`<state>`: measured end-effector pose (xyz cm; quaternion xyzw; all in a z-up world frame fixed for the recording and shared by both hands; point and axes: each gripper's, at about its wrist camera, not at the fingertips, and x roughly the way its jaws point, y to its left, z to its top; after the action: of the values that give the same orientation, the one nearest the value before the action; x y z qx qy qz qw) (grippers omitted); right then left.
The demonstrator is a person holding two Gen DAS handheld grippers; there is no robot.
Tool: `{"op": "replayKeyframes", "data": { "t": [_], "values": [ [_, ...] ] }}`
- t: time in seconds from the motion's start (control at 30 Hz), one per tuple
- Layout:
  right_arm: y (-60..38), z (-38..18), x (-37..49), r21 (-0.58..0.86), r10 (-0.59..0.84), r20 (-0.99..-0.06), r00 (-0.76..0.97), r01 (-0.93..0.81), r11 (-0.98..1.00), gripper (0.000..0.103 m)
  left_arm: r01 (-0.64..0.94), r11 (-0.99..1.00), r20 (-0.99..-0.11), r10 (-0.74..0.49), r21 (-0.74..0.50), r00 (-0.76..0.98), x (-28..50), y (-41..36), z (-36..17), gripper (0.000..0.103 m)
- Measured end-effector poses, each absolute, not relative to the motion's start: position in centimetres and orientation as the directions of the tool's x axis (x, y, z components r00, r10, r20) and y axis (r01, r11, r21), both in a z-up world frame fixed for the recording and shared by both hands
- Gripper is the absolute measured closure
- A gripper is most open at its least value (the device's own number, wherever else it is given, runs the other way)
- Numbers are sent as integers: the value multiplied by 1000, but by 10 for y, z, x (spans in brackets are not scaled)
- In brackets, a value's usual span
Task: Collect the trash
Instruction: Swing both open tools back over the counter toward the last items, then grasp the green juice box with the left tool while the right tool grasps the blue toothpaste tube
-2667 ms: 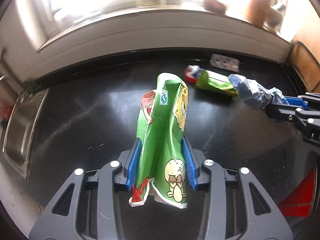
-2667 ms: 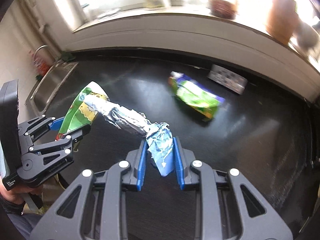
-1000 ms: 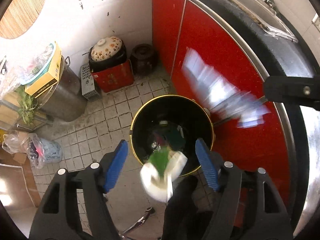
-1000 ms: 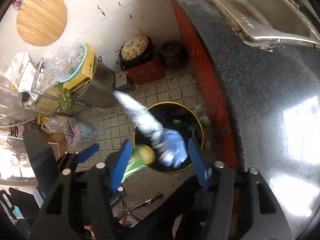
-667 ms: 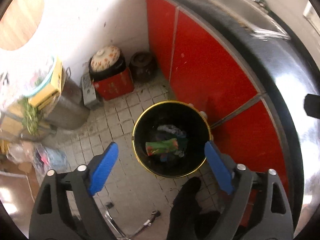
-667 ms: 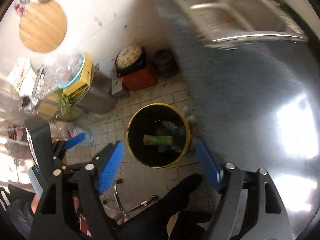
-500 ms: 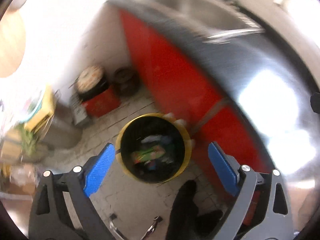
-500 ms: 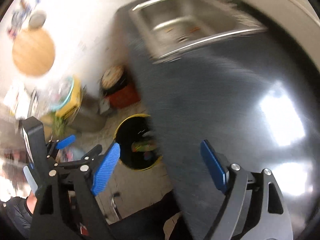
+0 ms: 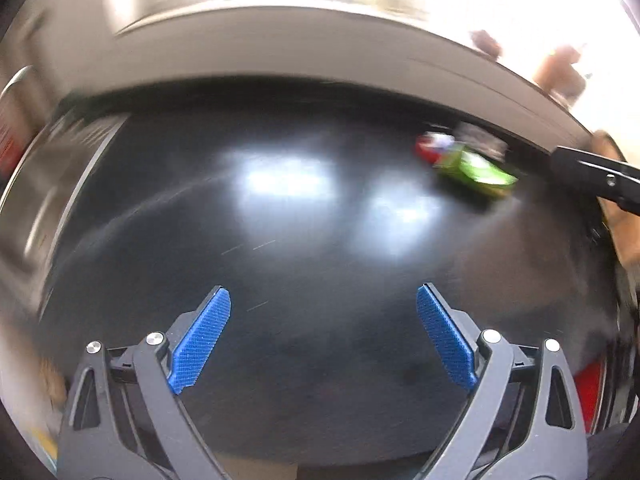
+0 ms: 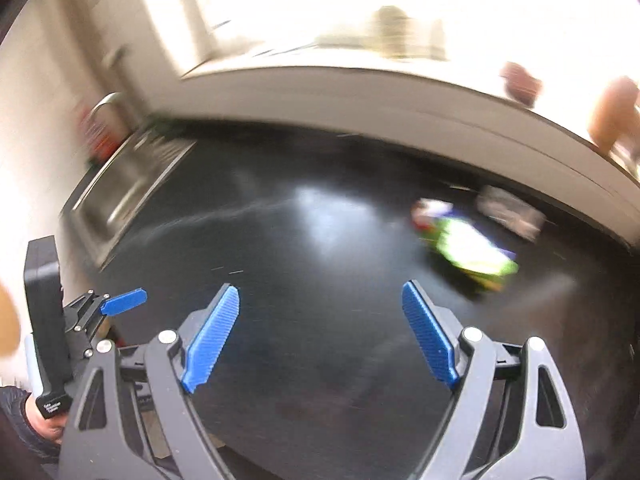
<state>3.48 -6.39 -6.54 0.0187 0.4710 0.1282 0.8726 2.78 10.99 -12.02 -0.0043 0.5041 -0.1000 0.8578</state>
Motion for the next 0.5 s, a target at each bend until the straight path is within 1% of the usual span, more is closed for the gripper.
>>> {"op": "replayKeyframes", "data": {
  "t": [0.1,0.2,0.4,0.5],
  "values": [
    [-119,-63,28,160,203,-810,550,-126,979,22,284,955,-859,-219,-90,463,36,53,-114,11],
    [-159,-68,22,169,178,-812,556,-69,983,22,347,935,-864,-239,-80,444,41,13,-116,11],
    [-201,-79,21,177,163,-816,555,-28,984,22,379,923,-883,-238,-75,405,60,-26,-127,11],
    [-215,-85,30,183,167,-820,547,-25,983,22,346,935,-896,-222,-83,384,80,-42,-136,11]
  ]
}}
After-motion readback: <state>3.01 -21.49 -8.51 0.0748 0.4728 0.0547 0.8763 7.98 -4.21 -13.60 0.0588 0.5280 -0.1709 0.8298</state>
